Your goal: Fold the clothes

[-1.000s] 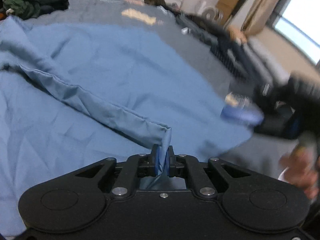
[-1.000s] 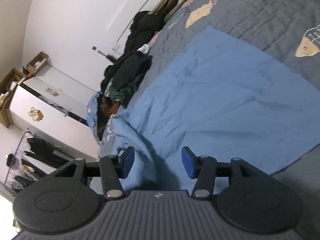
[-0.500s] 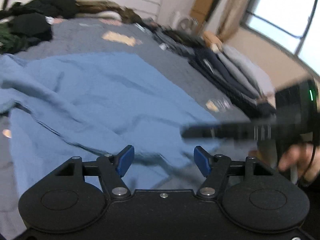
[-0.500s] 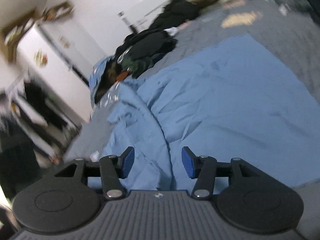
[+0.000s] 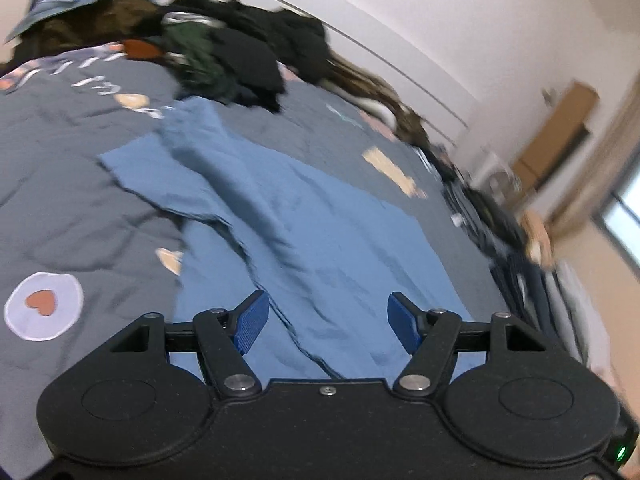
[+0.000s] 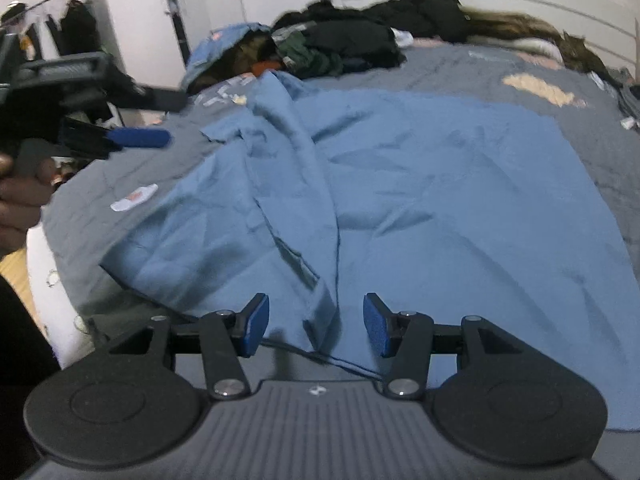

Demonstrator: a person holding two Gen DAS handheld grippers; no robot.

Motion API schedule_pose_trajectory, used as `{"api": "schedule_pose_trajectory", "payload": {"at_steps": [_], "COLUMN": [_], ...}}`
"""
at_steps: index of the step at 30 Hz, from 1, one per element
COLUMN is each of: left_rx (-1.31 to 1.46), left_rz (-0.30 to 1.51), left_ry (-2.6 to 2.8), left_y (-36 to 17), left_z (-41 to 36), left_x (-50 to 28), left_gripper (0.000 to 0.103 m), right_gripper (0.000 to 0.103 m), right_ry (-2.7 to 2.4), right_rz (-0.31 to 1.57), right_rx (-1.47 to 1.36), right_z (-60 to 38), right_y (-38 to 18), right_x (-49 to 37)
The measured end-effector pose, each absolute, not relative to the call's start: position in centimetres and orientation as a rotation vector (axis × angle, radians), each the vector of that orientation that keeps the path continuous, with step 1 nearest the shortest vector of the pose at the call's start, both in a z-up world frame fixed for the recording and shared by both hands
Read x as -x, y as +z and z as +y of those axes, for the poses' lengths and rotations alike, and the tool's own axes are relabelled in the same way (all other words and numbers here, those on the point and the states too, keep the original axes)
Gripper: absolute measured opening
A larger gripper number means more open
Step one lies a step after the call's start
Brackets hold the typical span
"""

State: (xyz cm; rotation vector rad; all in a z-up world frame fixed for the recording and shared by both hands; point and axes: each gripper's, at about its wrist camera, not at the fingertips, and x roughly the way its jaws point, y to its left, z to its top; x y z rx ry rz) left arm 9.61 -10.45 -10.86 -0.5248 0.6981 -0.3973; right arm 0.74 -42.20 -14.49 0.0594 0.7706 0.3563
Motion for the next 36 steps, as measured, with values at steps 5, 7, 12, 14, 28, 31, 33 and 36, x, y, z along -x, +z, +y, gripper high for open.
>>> {"api": "schedule_pose_trajectory", "payload": {"at_steps": [5,7,12,14,28,31,33,36], "left_rx": [0.737,0.813,0.942,0.929,0.754,0.708,0.668,0.625], "left_rz": [0.684,0.687,0.7,0.698,0.766,0.777,0.775,0.726], "left_ry": [-0.288,-0.248,-0.131,-0.098,-0.018,-0.008,-0.015,-0.015], "left_y": [-11.2,-12.1,-15.1,-15.8,-19.3,-19.4,-18.9,-16.9], "left_z": [-6.0,-3.8,1.0,1.8,1.7,1.1,0.9,0.9], "left_x": [-12.2,-13.9,-18.5,-20.1,-28.1,-29.2,-29.6,-29.6], "left_gripper": [0.064,0.064,0.063,0.057,0.047,0.006,0.004,0.004], "right_gripper": [0.051,0.051,0.051,0.051,0.047,0.036,0.018,0.006], "right_ry": [0.347,0.345,0.353,0.354,0.357,0.357,0.365,0.358], "right_rz": [0.787,0.782,0.79,0.792,0.764,0.758,0.754,0.745], "right_rx": [-0.099,-0.098,-0.101,-0.089,-0.151,-0.148,-0.156,-0.184], "right_z": [-42.3,-42.2,-41.9,-41.7,-42.2,-42.1,-42.1,-42.4], "right_y": [-15.2,-15.3,-15.6,-15.8,-16.5,-16.6,-16.6,-16.4], "right_x": [-1.5,-1.5,-1.8,-1.8,-2.7,-2.7,-2.8,-2.8]}}
